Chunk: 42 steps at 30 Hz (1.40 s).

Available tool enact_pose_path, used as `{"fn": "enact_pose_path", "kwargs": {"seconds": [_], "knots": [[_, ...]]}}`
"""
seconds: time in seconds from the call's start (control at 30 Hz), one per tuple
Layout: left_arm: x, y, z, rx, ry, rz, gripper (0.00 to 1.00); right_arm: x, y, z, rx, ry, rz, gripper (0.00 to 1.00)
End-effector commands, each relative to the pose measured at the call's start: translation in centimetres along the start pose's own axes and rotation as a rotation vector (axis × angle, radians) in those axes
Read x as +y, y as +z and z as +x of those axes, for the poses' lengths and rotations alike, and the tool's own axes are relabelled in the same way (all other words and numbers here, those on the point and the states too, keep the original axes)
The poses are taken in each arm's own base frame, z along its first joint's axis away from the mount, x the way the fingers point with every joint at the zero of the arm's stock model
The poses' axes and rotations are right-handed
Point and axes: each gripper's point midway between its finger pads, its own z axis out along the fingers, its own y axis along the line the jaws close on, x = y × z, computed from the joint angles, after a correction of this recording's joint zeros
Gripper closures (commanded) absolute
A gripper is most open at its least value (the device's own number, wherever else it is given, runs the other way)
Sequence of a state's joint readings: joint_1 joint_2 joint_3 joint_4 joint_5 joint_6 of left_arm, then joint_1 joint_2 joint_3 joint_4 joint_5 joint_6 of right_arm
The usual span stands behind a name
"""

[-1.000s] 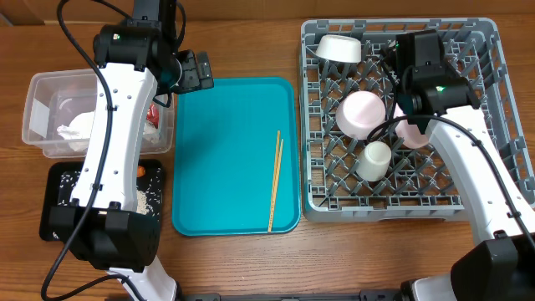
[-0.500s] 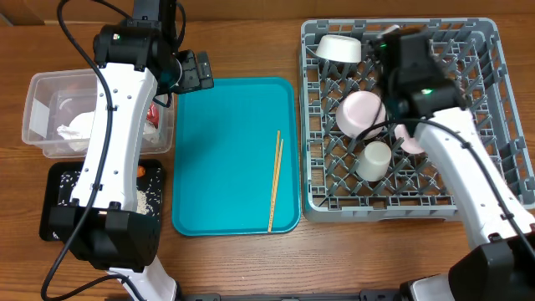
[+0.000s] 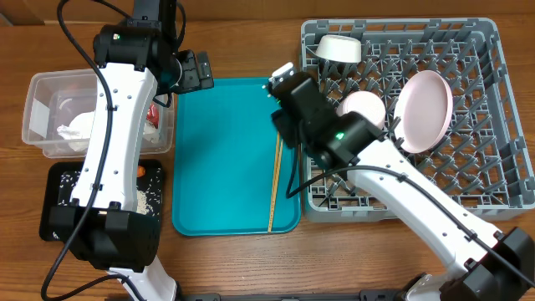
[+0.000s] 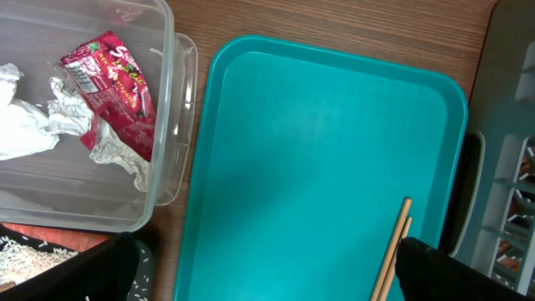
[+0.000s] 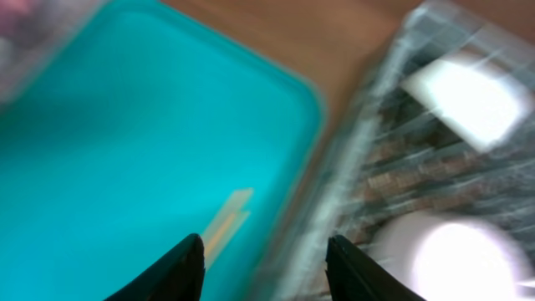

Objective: Sort waste into correct bins and load items into the dishwasher
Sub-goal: 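Open the right gripper and move it back over the chopsticks, then lower the right gripper and grasp one wooden chopstick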

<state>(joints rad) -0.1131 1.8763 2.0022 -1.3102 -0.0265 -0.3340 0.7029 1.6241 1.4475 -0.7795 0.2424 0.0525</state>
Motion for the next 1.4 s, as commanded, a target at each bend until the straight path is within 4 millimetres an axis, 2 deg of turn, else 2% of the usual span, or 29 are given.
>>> {"fn": "enact_pose_path", "kwargs": {"seconds": [0.0, 0.1, 0.23, 0.77, 0.9, 1.07, 1.33, 1.37], "knots": [[0.1, 0.2, 0.0, 0.007, -0.009, 0.004, 0.00, 3.8, -1.9, 0.1, 0.047, 0.340, -0.195, 0.51], [0.1, 0.2, 0.0, 0.007, -0.009, 0.004, 0.00, 6.0, -1.8, 2.3, 0.153, 0.470, -0.260, 0.55], [0.1, 0.2, 0.0, 0.007, -0.009, 0.004, 0.00, 6.8, -0.9, 4.3, 0.201, 0.493, -0.253, 0.54], [0.1, 0.2, 0.0, 0.007, -0.009, 0.004, 0.00, 6.6, 2.2, 11.8, 0.382, 0.555, -0.160, 0.55], [0.1, 0.2, 0.0, 0.007, -0.009, 0.004, 0.00, 6.9, 3.2, 12.5, 0.411, 0.561, -0.153, 0.55], [0.1, 0.2, 0.0, 0.007, -0.009, 0.004, 0.00, 8.7, 4.4, 12.1, 0.423, 0.576, -0.236, 0.55], [0.1, 0.2, 0.0, 0.007, -0.009, 0.004, 0.00, 8.6, 6.7, 13.8, 0.482, 0.698, -0.151, 0.54], [0.1, 0.2, 0.0, 0.007, -0.009, 0.004, 0.00, 8.6, 6.7, 13.9, 0.487, 0.712, -0.147, 0.51]]}}
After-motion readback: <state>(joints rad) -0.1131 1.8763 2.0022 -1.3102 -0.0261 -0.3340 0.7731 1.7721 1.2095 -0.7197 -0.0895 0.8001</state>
